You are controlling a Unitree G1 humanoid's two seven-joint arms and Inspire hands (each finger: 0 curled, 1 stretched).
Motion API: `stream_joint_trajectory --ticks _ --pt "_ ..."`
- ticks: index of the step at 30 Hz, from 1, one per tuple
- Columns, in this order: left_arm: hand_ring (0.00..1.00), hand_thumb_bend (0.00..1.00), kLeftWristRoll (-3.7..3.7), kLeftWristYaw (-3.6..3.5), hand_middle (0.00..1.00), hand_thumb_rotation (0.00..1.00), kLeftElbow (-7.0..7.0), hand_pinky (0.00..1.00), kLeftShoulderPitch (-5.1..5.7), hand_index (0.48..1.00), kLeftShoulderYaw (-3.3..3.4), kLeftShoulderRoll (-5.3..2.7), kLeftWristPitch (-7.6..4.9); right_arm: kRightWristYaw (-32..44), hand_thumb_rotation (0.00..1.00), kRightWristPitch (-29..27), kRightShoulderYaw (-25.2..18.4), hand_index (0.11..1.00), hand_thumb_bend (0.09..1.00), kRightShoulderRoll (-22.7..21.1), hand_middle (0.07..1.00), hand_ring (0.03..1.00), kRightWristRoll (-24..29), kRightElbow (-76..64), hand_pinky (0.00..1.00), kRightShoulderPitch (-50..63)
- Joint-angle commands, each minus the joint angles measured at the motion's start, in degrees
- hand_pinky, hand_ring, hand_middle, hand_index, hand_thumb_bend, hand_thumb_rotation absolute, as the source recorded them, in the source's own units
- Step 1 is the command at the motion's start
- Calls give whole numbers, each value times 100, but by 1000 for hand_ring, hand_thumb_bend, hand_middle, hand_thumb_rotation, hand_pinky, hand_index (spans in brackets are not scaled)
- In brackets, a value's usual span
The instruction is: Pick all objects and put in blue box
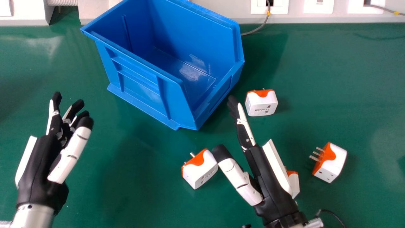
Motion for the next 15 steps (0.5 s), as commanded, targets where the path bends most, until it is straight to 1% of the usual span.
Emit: stream_joint_trajectory --ticks 1,2,3,4,5,6,7,8,9,10,12,13,15 --pt "930 319 49 12 963 750 -150 899 60 952 97 114 -208 -67 1000 -55 -24 1000 345 -20 1000 1000 -69 -183 1000 -93" --pt "930 319 211 67 963 750 -139 899 160 952 126 145 -360 -71 1000 -42 -18 1000 345 -37 1000 1000 -112 -204 1000 -99" --pt "930 320 413 149 963 752 -134 899 279 952 153 176 -500 -66 1000 -25 -18 1000 345 -56 1000 1000 -143 -234 1000 -96" --pt "929 337 559 212 962 756 -127 895 360 951 169 196 -602 -62 1000 -12 -18 1000 342 -70 1000 1000 -163 -255 1000 -93" --pt "929 337 691 275 962 756 -109 895 433 951 176 216 -678 -56 1000 7 -25 1000 342 -84 1000 1000 -173 -271 1000 -96" --pt "929 355 770 312 962 759 -102 891 486 948 171 235 -703 -44 1000 32 -39 1000 340 -101 1000 1000 -173 -284 1000 -102" --pt "929 375 813 337 961 761 -95 888 516 947 163 249 -719 -37 1000 49 -49 1000 340 -111 1000 1000 -172 -292 1000 -107" --pt "929 375 809 342 961 761 -117 888 547 947 154 250 -703 -20 1000 71 -60 1000 340 -131 1000 1000 -162 -319 1000 -102" --pt "933 410 791 350 962 769 -128 888 531 948 129 231 -675 19 1000 110 -80 1000 343 -165 1000 1000 -134 -362 1000 -99" --pt "935 422 805 371 963 773 -127 889 498 949 99 222 -652 51 1000 141 -97 1000 345 -195 1000 1000 -109 -394 1000 -98" --pt "940 458 875 438 965 778 -88 895 422 951 49 221 -643 96 1000 183 -118 1000 344 -238 1000 1000 -71 -446 1000 -95" --pt "940 458 892 463 965 778 -55 895 388 951 38 224 -633 105 1000 190 -120 1000 344 -246 1000 1000 -62 -455 1000 -95" --pt "944 491 871 479 966 784 7 899 351 952 41 231 -614 118 1000 197 -116 1000 340 -258 1000 1000 -49 -478 1000 -81"
